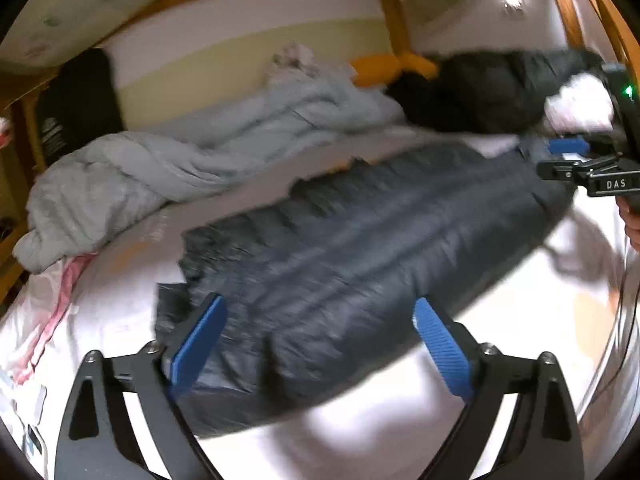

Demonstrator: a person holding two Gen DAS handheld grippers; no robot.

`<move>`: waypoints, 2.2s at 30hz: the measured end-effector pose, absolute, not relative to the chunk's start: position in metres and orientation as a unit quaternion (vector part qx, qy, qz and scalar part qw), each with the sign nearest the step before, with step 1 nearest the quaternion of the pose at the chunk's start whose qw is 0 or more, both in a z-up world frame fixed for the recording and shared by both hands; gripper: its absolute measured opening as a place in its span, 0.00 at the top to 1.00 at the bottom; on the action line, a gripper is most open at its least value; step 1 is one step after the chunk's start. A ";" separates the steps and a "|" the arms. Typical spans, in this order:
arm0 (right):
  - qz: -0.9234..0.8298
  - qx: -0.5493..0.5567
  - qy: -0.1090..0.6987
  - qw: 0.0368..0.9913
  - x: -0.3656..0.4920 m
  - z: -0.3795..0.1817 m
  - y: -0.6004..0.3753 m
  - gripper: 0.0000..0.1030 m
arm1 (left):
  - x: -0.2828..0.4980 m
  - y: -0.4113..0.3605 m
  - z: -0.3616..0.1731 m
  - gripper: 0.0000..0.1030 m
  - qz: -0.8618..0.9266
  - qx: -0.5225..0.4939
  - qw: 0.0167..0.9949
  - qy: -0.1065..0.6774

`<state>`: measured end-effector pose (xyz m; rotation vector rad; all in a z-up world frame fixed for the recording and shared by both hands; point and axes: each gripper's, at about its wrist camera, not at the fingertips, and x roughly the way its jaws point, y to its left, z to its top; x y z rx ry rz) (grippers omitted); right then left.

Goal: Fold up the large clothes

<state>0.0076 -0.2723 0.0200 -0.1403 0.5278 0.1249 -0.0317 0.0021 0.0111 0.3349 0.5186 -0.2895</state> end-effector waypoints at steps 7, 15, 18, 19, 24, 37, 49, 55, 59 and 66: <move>0.091 -0.171 0.304 0.933 -0.001 -0.018 -0.233 0.17 | -0.023 -0.026 -0.029 0.08 -0.137 0.196 0.911 0.337; -0.021 -0.252 0.361 0.898 0.024 -0.063 -0.244 0.16 | -0.003 -0.018 -0.063 0.05 -0.053 0.216 0.904 0.365; -0.041 -0.237 0.362 0.901 0.032 -0.063 -0.256 0.17 | 0.002 -0.014 -0.065 0.04 -0.045 0.212 0.905 0.365; -0.046 -0.235 0.363 0.900 0.035 -0.064 -0.259 0.29 | 0.003 -0.012 -0.065 0.04 -0.034 0.211 0.906 0.365; -0.036 -0.195 0.370 0.908 0.035 -0.054 -0.270 0.77 | 0.006 0.007 -0.062 0.78 0.017 0.206 0.903 0.376; 0.093 -0.130 0.411 0.897 -0.039 0.017 -0.301 0.81 | -0.067 0.040 0.015 0.55 -0.090 0.125 0.895 0.419; 0.009 -0.094 0.316 0.944 0.091 0.084 -0.301 0.44 | 0.077 0.068 0.071 0.21 -0.018 0.083 0.937 0.339; 0.005 -0.041 0.325 0.945 0.173 0.048 -0.312 0.44 | 0.143 0.087 0.029 0.20 -0.006 0.057 0.935 0.349; -0.003 -0.023 0.342 0.940 0.204 0.009 -0.323 0.44 | 0.166 0.099 0.002 0.18 -0.034 0.025 0.937 0.345; -0.016 -0.022 0.304 0.952 0.199 0.010 -0.322 0.42 | 0.152 0.095 0.019 0.15 -0.027 0.036 0.957 0.285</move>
